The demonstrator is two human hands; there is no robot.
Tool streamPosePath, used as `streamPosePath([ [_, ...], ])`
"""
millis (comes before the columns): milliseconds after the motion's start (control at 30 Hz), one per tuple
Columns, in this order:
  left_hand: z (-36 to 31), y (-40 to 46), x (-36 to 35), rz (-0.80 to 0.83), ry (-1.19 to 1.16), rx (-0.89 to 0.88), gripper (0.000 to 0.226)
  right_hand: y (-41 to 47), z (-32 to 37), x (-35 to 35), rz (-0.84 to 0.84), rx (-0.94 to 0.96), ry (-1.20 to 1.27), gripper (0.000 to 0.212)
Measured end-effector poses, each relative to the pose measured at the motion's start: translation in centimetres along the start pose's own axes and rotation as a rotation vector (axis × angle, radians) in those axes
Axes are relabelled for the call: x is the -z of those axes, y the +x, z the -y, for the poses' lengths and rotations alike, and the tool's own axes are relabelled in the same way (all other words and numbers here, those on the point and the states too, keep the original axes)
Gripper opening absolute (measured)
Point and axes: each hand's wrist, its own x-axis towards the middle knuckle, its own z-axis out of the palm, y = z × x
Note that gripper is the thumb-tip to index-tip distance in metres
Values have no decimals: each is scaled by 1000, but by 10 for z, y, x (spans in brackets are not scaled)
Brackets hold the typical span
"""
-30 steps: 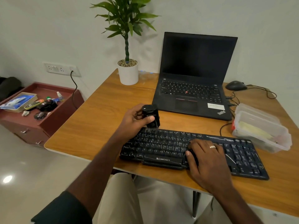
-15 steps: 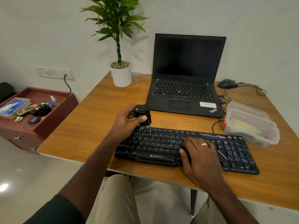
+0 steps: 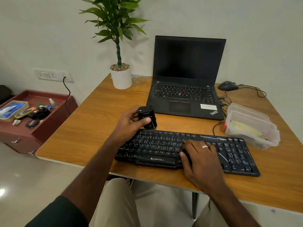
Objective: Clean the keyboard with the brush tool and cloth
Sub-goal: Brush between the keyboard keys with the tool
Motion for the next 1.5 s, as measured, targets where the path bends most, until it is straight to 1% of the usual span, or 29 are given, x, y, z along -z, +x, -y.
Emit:
streamPosePath([
  [133,-2,-3,14,-107,-83,-14,30,0,0,0,-4,2,-6,23],
  [267,3,-6,24,-43,-8,16,28,1,-1,0,-1,1,-12,24],
  [400,7,-1,2,-19,-35,41,32,1,0,0,0,-3,-14,25],
  [500,4,1,-8,-34,-51,32,33,0,0,0,6,-12,-2,25],
  [600,1,1,2,-87,-84,11,30,0,0,0,13,-18,-4,25],
  [633,1,0,6,-82,-87,13,30,0,0,0,14,-21,-6,25],
  [733,4,0,3,7,-34,45,32,1,0,0,19,-22,-11,26],
  [833,7,7,-16,43,3,58,37,1,0,0,23,-17,-14,25],
  [967,1,15,-28,-17,43,35,35,0,1,1,20,-23,-5,23],
  [1067,0,12,-15,-45,-61,64,33,0,0,1,16,-29,3,24],
  [1133,-2,8,-6,-25,-94,83,33,0,0,0,18,-32,4,26],
  [1200,-3,5,-6,19,-50,78,32,-1,-1,0,22,-34,2,27],
  [1367,0,7,-34,50,-47,98,35,-1,0,-1,29,-36,-7,25],
  [1500,-2,14,-43,-34,-62,39,34,-1,1,1,24,-36,-5,25],
])
